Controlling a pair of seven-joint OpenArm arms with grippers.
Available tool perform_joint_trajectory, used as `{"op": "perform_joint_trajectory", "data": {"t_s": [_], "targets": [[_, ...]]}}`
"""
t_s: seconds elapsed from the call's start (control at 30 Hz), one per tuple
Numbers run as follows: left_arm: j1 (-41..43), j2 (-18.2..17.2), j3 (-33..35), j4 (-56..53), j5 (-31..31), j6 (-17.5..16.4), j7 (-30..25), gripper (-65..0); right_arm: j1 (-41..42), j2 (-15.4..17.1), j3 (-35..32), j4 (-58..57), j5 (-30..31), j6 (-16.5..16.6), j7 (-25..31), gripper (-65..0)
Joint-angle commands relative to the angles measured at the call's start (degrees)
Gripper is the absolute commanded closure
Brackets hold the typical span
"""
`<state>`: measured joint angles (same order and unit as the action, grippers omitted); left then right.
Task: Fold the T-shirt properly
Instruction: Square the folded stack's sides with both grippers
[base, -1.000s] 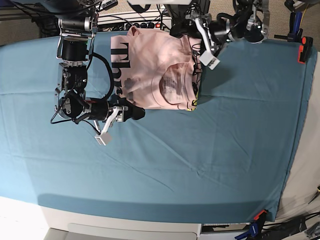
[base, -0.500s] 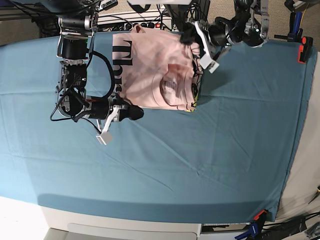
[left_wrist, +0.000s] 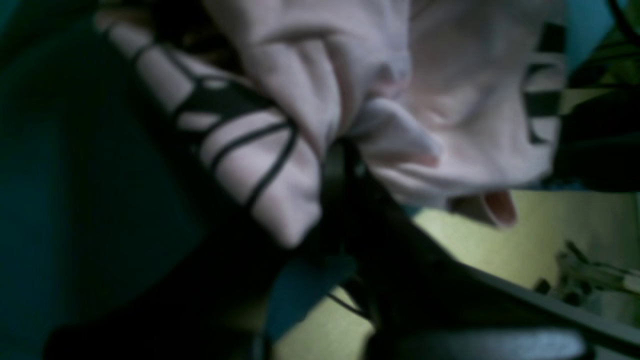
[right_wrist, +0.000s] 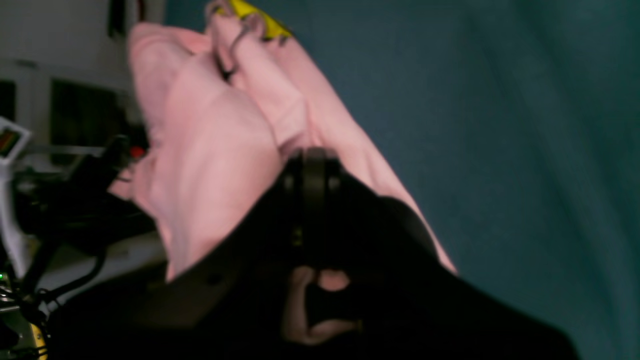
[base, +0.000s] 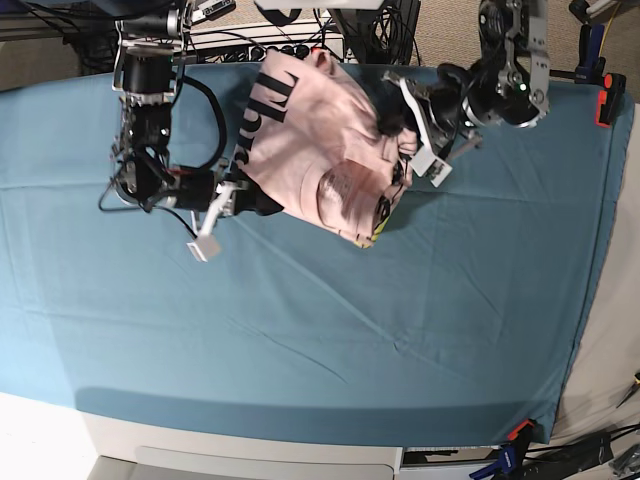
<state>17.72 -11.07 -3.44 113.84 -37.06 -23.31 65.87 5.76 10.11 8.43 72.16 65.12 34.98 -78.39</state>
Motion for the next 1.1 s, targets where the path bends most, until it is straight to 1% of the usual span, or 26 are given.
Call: {"op": "perform_joint_trajectory", "data": {"t_s": [0.0,0.07,0.23,0.4,0.53,0.63,0.83,0.93,1.07], "targets": [[-1.09,-0.63,-0.07,0.33,-0.59,0.02,-1.29,0.0,-1.29,0.52,1.27,0.33,-0.70,-1.16,-1.61,0.0],[-2.45,-1.42,-0.07,-0.96,-0.61,0.02,-1.38,0.0,-3.58,0.50,3.72,1.97,1.33,-1.14,-1.61,0.0],[-6.58,-3.30,-0.04,-3.93,-0.68,0.02,-1.44,0.0,-9.94,0.48,8.63,10.10,1.53,-0.63,-1.61,0.0],[-11.19,-3.67,0.50,-8.00,-2.14,0.42,-1.40,0.0,-15.80,0.00,9.31,17.79,0.31,-0.09,-1.61,0.0],[-14.60,-3.65,5.03,-11.45,-1.81,0.39,-1.36,0.0,-18.58,-2.29,9.31,20.44,-0.20,-0.11,-1.61,0.0],[-17.25,-3.65,8.90,-13.00,-0.26,0.42,-1.40,0.0,-19.65,-4.94,9.31,21.35,-0.11,-0.11,-1.61,0.0],[-22.88,-3.72,14.45,-15.98,0.59,0.39,-1.22,0.0,-20.24,-10.05,9.29,21.59,0.42,-0.09,-1.61,0.0],[-25.73,-4.26,16.48,-17.31,1.09,0.39,-1.20,0.0,-20.24,-11.56,9.25,21.59,0.46,-0.09,-1.61,0.0],[-29.38,-4.98,18.58,-19.54,1.05,0.39,-1.20,0.0,-20.35,-12.52,9.14,21.59,0.68,-0.09,-1.61,0.0]]}}
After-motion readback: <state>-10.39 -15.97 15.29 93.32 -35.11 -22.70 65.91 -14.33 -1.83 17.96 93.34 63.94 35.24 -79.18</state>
